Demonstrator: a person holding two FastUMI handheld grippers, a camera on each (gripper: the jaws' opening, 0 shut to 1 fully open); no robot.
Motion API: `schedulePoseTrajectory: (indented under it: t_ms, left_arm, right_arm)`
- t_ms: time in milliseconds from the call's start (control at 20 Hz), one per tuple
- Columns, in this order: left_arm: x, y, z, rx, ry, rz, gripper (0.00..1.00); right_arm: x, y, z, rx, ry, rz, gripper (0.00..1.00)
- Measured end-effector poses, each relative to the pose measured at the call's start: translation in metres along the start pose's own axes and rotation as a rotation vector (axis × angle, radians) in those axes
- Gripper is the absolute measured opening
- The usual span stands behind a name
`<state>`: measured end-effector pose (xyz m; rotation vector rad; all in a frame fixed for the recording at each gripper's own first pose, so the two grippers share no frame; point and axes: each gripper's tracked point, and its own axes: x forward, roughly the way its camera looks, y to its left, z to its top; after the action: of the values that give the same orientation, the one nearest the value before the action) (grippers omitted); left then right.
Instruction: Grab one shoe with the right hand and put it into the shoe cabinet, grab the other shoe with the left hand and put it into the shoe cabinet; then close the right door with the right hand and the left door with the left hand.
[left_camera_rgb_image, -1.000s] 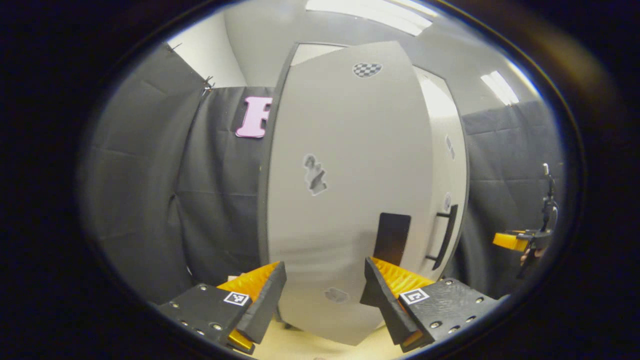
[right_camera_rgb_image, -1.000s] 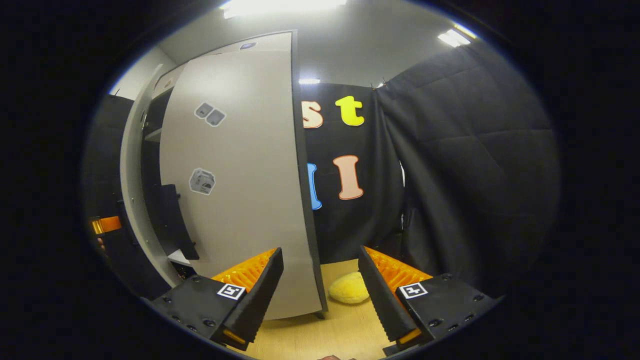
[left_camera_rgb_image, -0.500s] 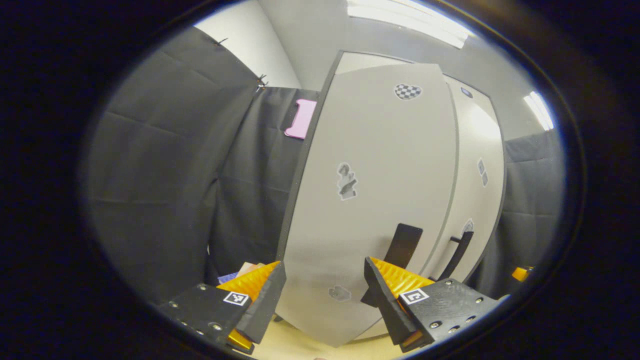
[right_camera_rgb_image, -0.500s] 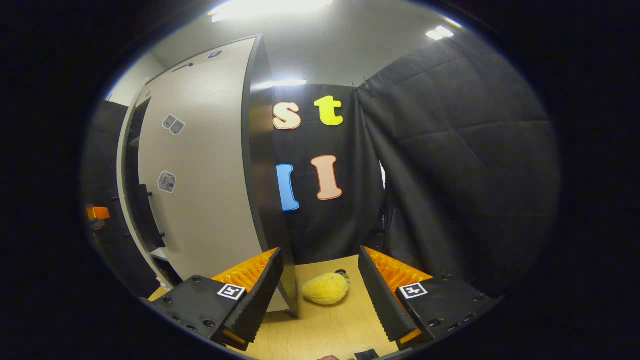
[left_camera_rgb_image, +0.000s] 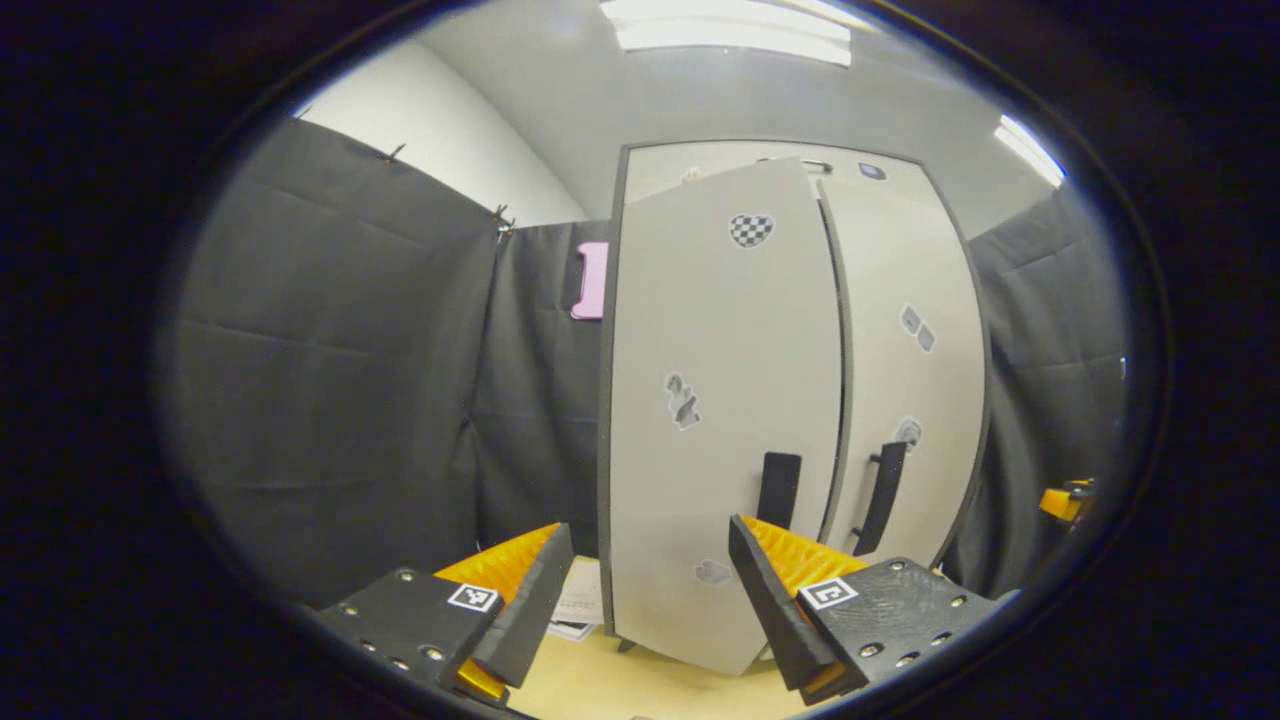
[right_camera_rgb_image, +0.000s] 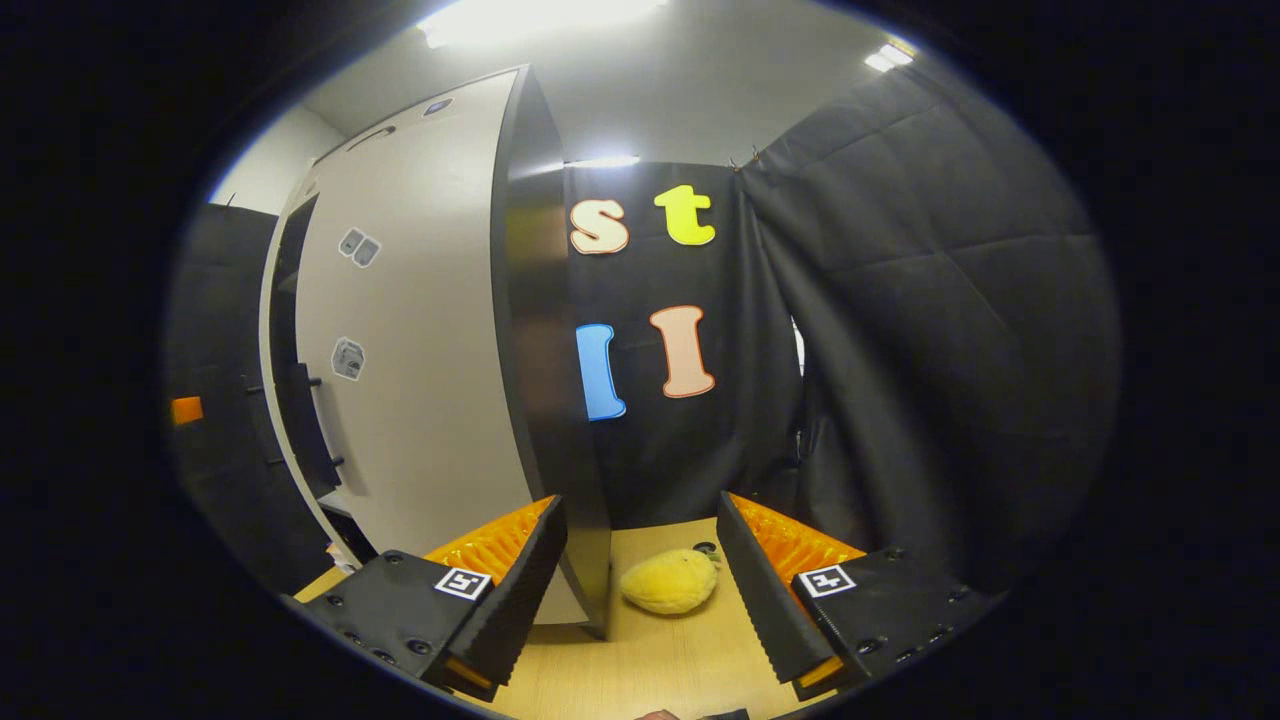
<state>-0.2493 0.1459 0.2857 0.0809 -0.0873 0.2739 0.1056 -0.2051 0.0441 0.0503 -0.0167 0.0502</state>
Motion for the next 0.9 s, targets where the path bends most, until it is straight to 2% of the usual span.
schedulePoseTrajectory:
  t_ms: [50, 150, 200, 400, 450, 500, 750, 850, 900]
  left_arm:
    - [-0.001, -0.003, 0.004, 0.015, -0.012, -0.016, 0.93]
    - [-0.001, -0.012, 0.007, 0.04, -0.031, -0.055, 0.96]
    - [0.001, -0.015, 0.006, 0.043, -0.03, -0.074, 0.98]
    - [0.011, -0.016, -0.007, -0.002, -0.033, -0.128, 1.0]
    - [0.012, -0.012, -0.012, -0.02, -0.034, -0.135, 1.0]
    - [0.012, -0.006, -0.018, -0.035, -0.026, -0.135, 1.0]
    - [0.005, 0.029, -0.053, -0.031, -0.01, -0.149, 1.0]
    - [-0.005, 0.045, -0.063, -0.006, -0.017, -0.144, 0.99]
    - [-0.009, 0.053, -0.07, -0.007, -0.016, -0.133, 0.99]
  right_arm:
    - [0.001, 0.007, 0.003, 0.008, -0.004, 0.009, 0.96]
    - [0.001, 0.019, 0.013, 0.013, -0.018, 0.018, 0.92]
    - [0.002, 0.024, 0.018, 0.004, -0.027, 0.017, 0.95]
    - [-0.005, 0.042, 0.035, -0.051, -0.082, -0.023, 0.96]
    - [-0.01, 0.049, 0.036, -0.055, -0.094, -0.04, 0.92]
    - [-0.015, 0.055, 0.035, -0.05, -0.095, -0.057, 0.96]
    - [-0.035, 0.073, 0.003, -0.007, -0.062, -0.141, 0.95]
    - [-0.04, 0.085, -0.012, 0.001, -0.032, -0.143, 0.96]
    - [-0.043, 0.091, -0.018, -0.001, -0.023, -0.145, 0.92]
